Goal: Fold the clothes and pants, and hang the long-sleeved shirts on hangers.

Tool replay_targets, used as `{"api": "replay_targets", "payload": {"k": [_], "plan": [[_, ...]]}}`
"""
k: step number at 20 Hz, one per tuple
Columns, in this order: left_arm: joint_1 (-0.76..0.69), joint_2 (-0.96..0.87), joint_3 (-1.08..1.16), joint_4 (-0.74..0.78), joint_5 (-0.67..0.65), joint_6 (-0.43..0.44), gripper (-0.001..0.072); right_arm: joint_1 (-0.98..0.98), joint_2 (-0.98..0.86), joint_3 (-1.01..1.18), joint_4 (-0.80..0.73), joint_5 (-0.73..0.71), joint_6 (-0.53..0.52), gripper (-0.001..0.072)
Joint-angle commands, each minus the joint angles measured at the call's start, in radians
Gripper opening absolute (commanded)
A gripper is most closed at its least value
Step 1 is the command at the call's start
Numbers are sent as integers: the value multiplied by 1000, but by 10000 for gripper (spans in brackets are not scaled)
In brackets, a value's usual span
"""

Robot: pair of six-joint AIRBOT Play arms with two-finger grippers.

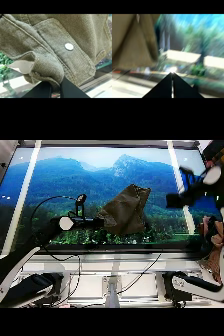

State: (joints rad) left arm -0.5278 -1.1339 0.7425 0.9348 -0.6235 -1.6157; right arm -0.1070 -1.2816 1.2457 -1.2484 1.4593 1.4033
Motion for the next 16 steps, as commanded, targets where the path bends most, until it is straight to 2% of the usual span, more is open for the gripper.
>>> {"api": "replay_targets", "payload": {"k": [1, 2, 3, 8, 14, 16], "plan": [[0, 0, 0, -1, 3, 0, 57, -23, 140, -385, 227, -136, -29, 172], [0, 0, 0, -1, 3, 0, 57, -23, 140, -452, 285, -171, -29, 441], [0, 0, 0, -1, 2, 0, 57, -23, 138, -512, 335, -215, -30, 571], [0, 0, 0, -2, 2, 0, 57, -23, 133, -650, 463, -419, -30, 568], [0, 0, 0, -2, 3, 0, 58, -23, -29, -652, 581, -457, -35, 578], [0, 0, 0, -2, 3, 0, 57, -23, -89, -652, 658, -458, -90, 576]]}}
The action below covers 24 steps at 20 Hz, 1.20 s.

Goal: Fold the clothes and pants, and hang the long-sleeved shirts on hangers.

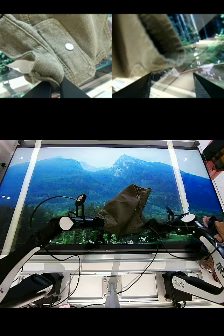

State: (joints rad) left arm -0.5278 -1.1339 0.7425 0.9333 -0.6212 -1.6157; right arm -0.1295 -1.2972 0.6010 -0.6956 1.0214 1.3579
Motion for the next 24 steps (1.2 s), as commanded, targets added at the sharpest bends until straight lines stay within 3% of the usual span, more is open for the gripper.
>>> {"api": "replay_targets", "payload": {"k": [1, 3, 5, 7, 9, 11, 14, 17, 20, 24], "plan": [[0, 0, 0, 0, 0, 0, 58, 0, -97, -7, 160, -21, -88, 573], [0, -1, 0, 0, 1, 0, 57, 0, -123, -7, 263, -34, -164, 556], [0, -1, 0, 0, 2, 0, 57, 0, -127, -6, 294, -91, -175, 524], [0, -1, 0, 0, 13, 0, 57, 0, -127, -6, 319, -127, -196, 291], [0, 2, 0, 0, 43, 0, 57, -1, -122, 14, 364, -82, -296, 21], [3, 15, 14, 0, 93, 0, 57, -1, -102, 69, 394, 22, -380, 25], [24, 64, 83, 0, 229, 0, 57, -1, -42, 226, 426, 161, -385, 24], [45, 153, 143, 0, 512, 0, 57, -1, 49, 415, 474, 168, -302, 24], [49, 263, 144, 1, 793, 1, 57, -1, 148, 583, 509, 152, -301, 24], [51, 374, 145, 80, 775, 0, 56, -1, 241, 729, 471, 120, -284, 24]]}}
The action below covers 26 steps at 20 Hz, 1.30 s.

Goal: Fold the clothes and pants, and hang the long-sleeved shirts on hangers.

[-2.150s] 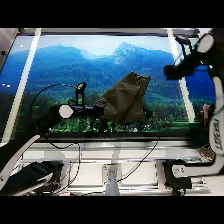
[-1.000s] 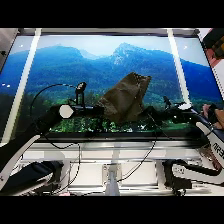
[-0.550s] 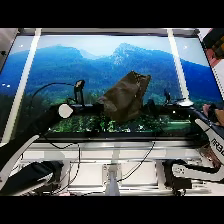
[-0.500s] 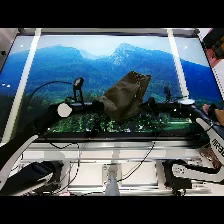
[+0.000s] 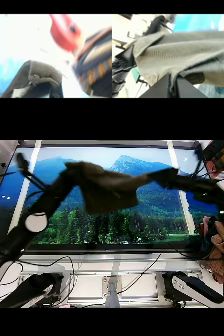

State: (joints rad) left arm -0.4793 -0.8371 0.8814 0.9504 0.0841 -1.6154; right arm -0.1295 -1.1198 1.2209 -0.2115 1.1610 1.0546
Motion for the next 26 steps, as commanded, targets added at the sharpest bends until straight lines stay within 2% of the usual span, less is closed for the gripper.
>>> {"api": "replay_targets", "payload": {"k": [1, 4, 7, 9, 11, 13, 15, 17, 19, 20, 23, 26], "plan": [[3, 101, 6, 88, 18, 0, 56, -1, 79, 131, -39, -19, 50, 24], [3, 166, 6, 141, -226, 0, 56, -1, 116, 161, -151, 39, 136, 24], [3, 250, 6, 137, -517, -6, 56, -1, 164, 161, -247, 225, 165, 24], [3, 321, 6, 86, -639, -89, 56, -1, 212, 161, -325, 358, 176, 24], [3, 390, 6, -8, -697, -162, 56, -1, 269, 161, -369, 422, 216, 24], [3, 442, 6, -31, -691, -227, 56, -1, 322, 161, -375, 395, 220, 24], [3, 439, 3, 90, -695, -285, 55, 0, 344, 161, -430, 325, 220, 23], [3, 365, -26, 220, -718, -383, 55, 0, 318, 154, -539, 261, 248, 23], [3, 230, -69, 246, -684, -397, 57, 0, 258, 117, -608, 156, 299, 23], [2, 151, -83, 241, -621, -398, 57, 1, 223, 90, -600, 96, 299, 23], [-5, -101, -89, 133, -319, -397, 57, 97, 80, 22, -598, -72, 299, 24], [-14, -300, -87, -81, -51, -398, 57, 240, -95, 0, -631, -317, 294, 24]]}}
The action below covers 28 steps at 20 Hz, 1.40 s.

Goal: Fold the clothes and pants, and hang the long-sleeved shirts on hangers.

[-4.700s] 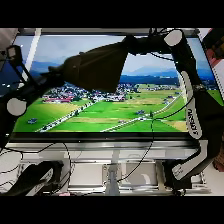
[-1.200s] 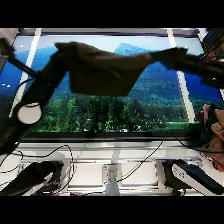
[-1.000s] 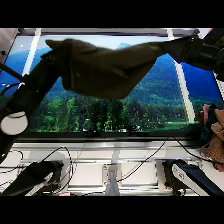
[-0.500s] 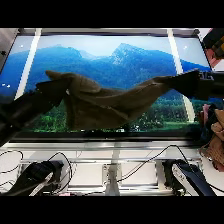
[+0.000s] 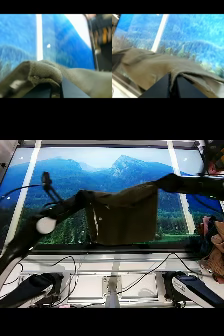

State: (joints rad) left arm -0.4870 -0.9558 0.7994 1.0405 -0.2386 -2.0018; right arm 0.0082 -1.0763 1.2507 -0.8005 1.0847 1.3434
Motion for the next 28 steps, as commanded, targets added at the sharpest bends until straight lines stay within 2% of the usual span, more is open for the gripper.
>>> {"api": "replay_targets", "payload": {"k": [1, 4, 7, 8, 9, 10, 11, 13, 15, 17, 19, 20, 21, 22, 23, 25, 26, 28], "plan": [[-12, -220, -5, -217, 339, -11, 57, 131, -191, -30, -47, -333, 5, 24], [-30, -279, -5, -220, 497, -14, 57, 183, -312, -30, -45, -569, 6, 24], [-29, -301, -5, -174, 544, -14, 70, 201, -377, -30, -41, -659, 7, 24], [-30, -307, -5, -174, 544, -14, 195, 203, -388, -30, -41, -660, 7, 29], [-30, -311, -6, -174, 544, -8, 477, 203, -393, -30, -42, -658, 6, 128], [-29, -313, -5, -174, 544, 2, 690, 203, -394, -30, -42, -658, 6, 457], [-26, -313, -5, -172, 544, 23, 703, 201, -393, -29, -43, -660, 6, 646], [-9, -310, -5, -74, 536, 107, 703, 182, -389, -24, -47, -647, 6, 643], [27, -280, -5, 30, 442, 125, 700, 130, -376, -24, -53, -598, 6, 625], [101, -225, -5, 122, 213, 125, 691, 50, -367, -24, -70, -499, 6, 625], [198, -173, -5, 209, -101, 125, 689, -46, -365, -24, -81, -339, -2, 620], [243, -153, -5, 240, -263, 126, 666, -91, -365, -24, -92, -235, -32, 576], [275, -140, -6, 245, -401, 166, 556, -127, -365, -24, -99, -127, -86, 552], [290, -133, -6, 229, -503, 262, 523, -158, -365, -24, -102, -26, -131, 552], [290, -127, -6, 194, -605, 373, 523, -184, -365, -24, -107, 82, -156, 552], [280, -127, -18, 105, -761, 509, 523, -219, -365, -24, -127, 235, -216, 543], [269, -126, -42, 56, -785, 538, 524, -230, -365, -26, -132, 282, -238, 494], [236, -125, -111, -3, -733, 608, 529, -243, -365, -28, -137, 307, -257, 491]]}}
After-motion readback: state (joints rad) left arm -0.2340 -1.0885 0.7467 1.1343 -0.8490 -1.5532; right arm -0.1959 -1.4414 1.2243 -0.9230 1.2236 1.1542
